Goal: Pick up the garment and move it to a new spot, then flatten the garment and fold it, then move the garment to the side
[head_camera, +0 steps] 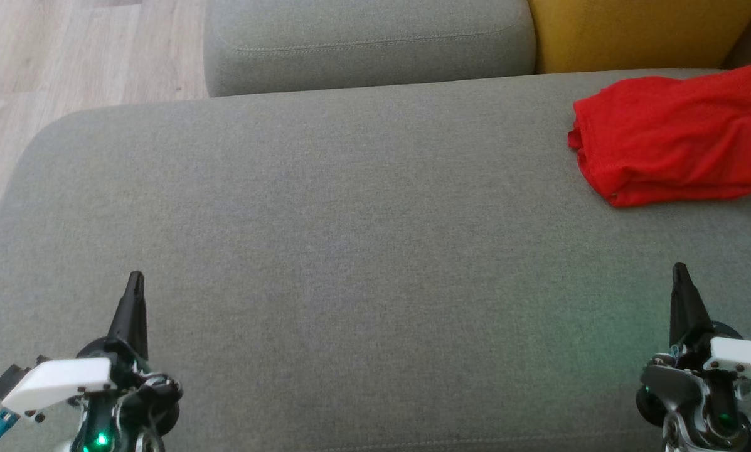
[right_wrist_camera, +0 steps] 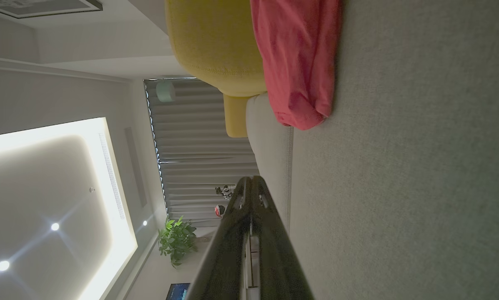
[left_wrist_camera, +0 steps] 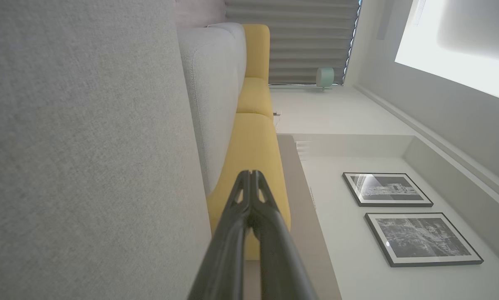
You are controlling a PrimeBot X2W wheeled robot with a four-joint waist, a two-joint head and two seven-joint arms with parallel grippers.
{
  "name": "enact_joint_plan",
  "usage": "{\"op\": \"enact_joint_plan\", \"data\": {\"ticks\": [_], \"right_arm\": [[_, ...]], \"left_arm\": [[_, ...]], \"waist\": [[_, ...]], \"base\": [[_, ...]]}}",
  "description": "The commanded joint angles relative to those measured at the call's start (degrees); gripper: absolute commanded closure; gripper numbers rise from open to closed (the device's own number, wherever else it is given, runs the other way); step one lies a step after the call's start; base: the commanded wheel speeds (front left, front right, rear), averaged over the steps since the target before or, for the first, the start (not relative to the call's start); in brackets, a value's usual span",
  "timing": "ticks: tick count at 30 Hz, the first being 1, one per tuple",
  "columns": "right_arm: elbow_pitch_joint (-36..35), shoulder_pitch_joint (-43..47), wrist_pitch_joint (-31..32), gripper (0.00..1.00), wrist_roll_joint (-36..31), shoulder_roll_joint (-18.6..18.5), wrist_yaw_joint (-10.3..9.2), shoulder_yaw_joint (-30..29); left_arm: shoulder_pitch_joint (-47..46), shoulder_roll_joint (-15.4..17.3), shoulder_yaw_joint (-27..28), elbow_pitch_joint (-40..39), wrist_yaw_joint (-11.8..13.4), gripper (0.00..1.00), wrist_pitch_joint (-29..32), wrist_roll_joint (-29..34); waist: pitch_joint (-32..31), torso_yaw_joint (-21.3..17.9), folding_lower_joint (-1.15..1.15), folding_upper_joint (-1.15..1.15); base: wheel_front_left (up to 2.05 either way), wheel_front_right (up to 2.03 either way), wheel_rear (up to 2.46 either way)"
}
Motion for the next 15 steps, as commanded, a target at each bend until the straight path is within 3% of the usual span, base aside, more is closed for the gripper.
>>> {"op": "enact_joint_plan", "data": {"ticks": [1, 15], "right_arm": [[-1.75, -2.83, 0.31, 1.0, -0.38, -0.57, -0.04, 0.93], [-1.74, -2.84, 0.41, 1.0, -0.49, -0.48, -0.04, 0.8]], "left_arm": [[-3.1, 0.32, 1.82, -1.47, -0.41, 1.0, 0.44, 0.57], [-3.11, 0.23, 1.95, -1.47, -0.41, 1.0, 0.55, 0.67]], "waist": [[0.0, 0.0, 0.0, 0.0], [0.0, 0.0, 0.0, 0.0]], "base": [[0.0, 0.0, 0.0], [0.0, 0.0, 0.0]]}}
